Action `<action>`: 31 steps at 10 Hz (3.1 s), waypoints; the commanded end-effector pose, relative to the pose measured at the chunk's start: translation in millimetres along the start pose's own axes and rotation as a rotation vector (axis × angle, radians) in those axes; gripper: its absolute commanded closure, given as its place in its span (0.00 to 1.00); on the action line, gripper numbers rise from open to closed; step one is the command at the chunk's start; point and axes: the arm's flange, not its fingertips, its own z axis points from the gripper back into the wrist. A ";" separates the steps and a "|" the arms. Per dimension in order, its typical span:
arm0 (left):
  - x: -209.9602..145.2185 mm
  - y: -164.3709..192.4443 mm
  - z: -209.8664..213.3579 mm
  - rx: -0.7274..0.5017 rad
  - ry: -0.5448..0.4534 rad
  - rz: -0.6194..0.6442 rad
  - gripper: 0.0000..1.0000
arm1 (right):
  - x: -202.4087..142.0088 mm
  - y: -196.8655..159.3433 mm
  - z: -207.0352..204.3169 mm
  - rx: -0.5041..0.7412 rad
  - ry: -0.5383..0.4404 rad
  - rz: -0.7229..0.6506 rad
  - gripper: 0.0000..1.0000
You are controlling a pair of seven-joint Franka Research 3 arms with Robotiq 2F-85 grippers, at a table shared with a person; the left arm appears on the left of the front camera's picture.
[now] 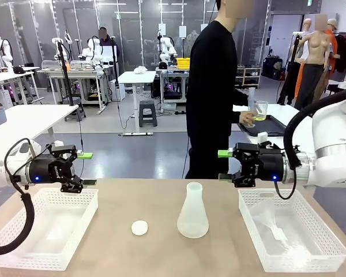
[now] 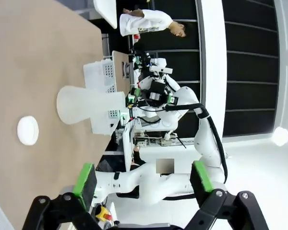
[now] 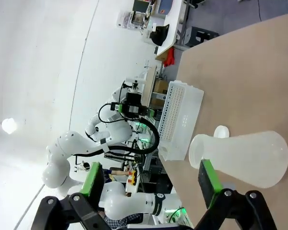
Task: Prepare the solutions needed for the experiment.
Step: Pick up the Plastic Funnel and insert it into the Big flask.
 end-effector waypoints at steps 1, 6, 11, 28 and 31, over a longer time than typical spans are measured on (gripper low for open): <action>-2.6 -5.0 5.4 0.001 0.073 0.043 0.00 | -4.3 -2.6 -7.6 -0.005 0.013 -0.011 0.00; 0.0 0.0 0.0 0.000 0.000 0.000 0.00 | 41.8 7.7 25.6 -0.229 0.123 0.242 0.00; 0.0 0.0 0.0 0.000 0.000 0.000 0.00 | 68.5 27.2 22.4 -0.664 0.446 0.593 0.00; 0.0 0.0 0.0 0.000 0.000 0.000 0.00 | 63.8 54.3 -0.4 -0.819 1.133 1.389 0.00; 0.0 0.0 0.0 0.000 0.000 0.000 0.00 | 62.1 52.0 0.6 -0.812 1.128 1.366 0.00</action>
